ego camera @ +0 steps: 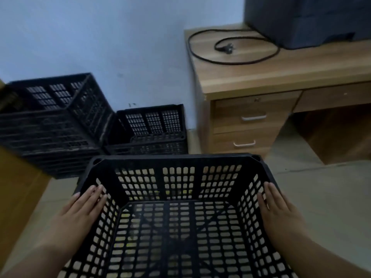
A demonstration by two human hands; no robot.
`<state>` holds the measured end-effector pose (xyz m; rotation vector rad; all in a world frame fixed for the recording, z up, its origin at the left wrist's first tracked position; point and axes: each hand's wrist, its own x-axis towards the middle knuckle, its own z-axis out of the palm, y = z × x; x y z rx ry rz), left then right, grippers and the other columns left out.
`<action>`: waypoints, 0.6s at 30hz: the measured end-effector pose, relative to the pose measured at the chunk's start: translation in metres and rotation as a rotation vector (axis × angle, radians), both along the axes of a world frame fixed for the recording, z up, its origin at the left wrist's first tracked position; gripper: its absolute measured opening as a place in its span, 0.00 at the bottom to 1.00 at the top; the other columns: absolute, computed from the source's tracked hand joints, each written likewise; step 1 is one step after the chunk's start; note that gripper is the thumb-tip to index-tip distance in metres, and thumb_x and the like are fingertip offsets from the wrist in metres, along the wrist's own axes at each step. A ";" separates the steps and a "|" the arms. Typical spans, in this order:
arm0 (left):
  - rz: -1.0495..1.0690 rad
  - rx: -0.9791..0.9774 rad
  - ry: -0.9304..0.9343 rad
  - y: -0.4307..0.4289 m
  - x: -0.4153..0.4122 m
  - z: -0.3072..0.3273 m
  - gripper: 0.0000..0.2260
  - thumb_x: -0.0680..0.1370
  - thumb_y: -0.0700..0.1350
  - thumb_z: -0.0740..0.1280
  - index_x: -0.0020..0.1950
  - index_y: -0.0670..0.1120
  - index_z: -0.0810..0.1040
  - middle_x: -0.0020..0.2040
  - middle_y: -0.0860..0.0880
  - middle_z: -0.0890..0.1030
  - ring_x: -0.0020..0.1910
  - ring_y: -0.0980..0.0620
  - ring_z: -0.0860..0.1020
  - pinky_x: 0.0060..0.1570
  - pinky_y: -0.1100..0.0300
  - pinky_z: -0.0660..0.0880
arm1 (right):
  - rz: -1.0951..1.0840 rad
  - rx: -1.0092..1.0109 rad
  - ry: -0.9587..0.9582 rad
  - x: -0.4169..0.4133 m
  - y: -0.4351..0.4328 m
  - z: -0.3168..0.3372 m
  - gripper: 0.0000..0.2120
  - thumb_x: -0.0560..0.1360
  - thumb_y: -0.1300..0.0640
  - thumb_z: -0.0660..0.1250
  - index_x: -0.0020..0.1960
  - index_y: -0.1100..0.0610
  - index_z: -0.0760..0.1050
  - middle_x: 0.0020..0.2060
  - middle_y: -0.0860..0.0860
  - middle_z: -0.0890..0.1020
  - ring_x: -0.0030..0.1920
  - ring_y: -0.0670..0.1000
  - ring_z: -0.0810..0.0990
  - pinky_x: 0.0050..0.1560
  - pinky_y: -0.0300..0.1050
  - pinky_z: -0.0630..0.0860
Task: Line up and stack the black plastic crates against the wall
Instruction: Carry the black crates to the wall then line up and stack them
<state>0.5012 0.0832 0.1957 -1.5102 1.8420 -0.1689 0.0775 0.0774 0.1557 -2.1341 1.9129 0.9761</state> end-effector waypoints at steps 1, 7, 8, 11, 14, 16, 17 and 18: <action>0.013 0.011 -0.026 -0.007 0.018 0.008 0.30 0.81 0.42 0.47 0.64 0.53 0.22 0.63 0.46 0.19 0.60 0.48 0.19 0.43 0.55 0.12 | 0.014 0.015 0.010 0.021 -0.014 0.002 0.28 0.81 0.54 0.43 0.74 0.61 0.31 0.66 0.58 0.26 0.65 0.58 0.19 0.44 0.50 0.10; 0.030 0.014 -0.034 -0.070 0.121 0.044 0.30 0.81 0.40 0.47 0.66 0.49 0.22 0.64 0.44 0.19 0.62 0.47 0.20 0.62 0.50 0.21 | 0.107 0.004 0.079 0.126 -0.098 0.021 0.28 0.81 0.53 0.42 0.74 0.62 0.32 0.64 0.57 0.26 0.70 0.58 0.25 0.34 0.50 0.10; 0.031 0.016 -0.017 -0.083 0.133 0.048 0.30 0.81 0.40 0.47 0.67 0.48 0.23 0.65 0.44 0.20 0.64 0.46 0.21 0.67 0.50 0.27 | 0.116 0.008 0.098 0.140 -0.111 0.025 0.28 0.81 0.53 0.41 0.74 0.62 0.32 0.65 0.57 0.27 0.72 0.58 0.28 0.34 0.50 0.10; 0.052 0.022 0.008 -0.117 0.160 0.057 0.29 0.81 0.40 0.47 0.69 0.47 0.25 0.67 0.44 0.22 0.66 0.46 0.24 0.71 0.50 0.34 | 0.134 0.017 0.144 0.168 -0.145 0.036 0.26 0.81 0.55 0.39 0.74 0.62 0.33 0.71 0.57 0.30 0.74 0.58 0.31 0.32 0.48 0.11; 0.065 -0.006 0.034 -0.144 0.174 0.059 0.31 0.80 0.38 0.48 0.68 0.45 0.24 0.67 0.45 0.22 0.67 0.46 0.24 0.71 0.51 0.35 | 0.119 -0.009 0.171 0.179 -0.176 0.039 0.26 0.80 0.57 0.39 0.74 0.61 0.32 0.65 0.55 0.27 0.73 0.58 0.30 0.33 0.48 0.11; 0.058 -0.027 0.066 -0.162 0.178 0.058 0.31 0.80 0.36 0.49 0.68 0.45 0.25 0.65 0.45 0.20 0.67 0.47 0.25 0.71 0.52 0.35 | 0.114 -0.028 0.195 0.183 -0.196 0.043 0.26 0.80 0.58 0.39 0.74 0.60 0.32 0.63 0.56 0.27 0.73 0.58 0.30 0.32 0.49 0.11; 0.058 -0.032 0.077 -0.172 0.180 0.058 0.32 0.80 0.35 0.49 0.68 0.45 0.25 0.65 0.45 0.20 0.68 0.47 0.25 0.71 0.52 0.35 | 0.111 -0.031 0.205 0.184 -0.207 0.044 0.26 0.80 0.58 0.39 0.74 0.60 0.33 0.64 0.57 0.27 0.73 0.58 0.30 0.32 0.49 0.11; 0.054 -0.036 0.087 -0.182 0.181 0.057 0.32 0.80 0.35 0.49 0.69 0.45 0.25 0.66 0.45 0.21 0.68 0.47 0.25 0.71 0.52 0.35 | 0.110 -0.031 0.216 0.185 -0.218 0.045 0.26 0.80 0.58 0.39 0.74 0.60 0.33 0.67 0.58 0.27 0.73 0.58 0.30 0.32 0.49 0.11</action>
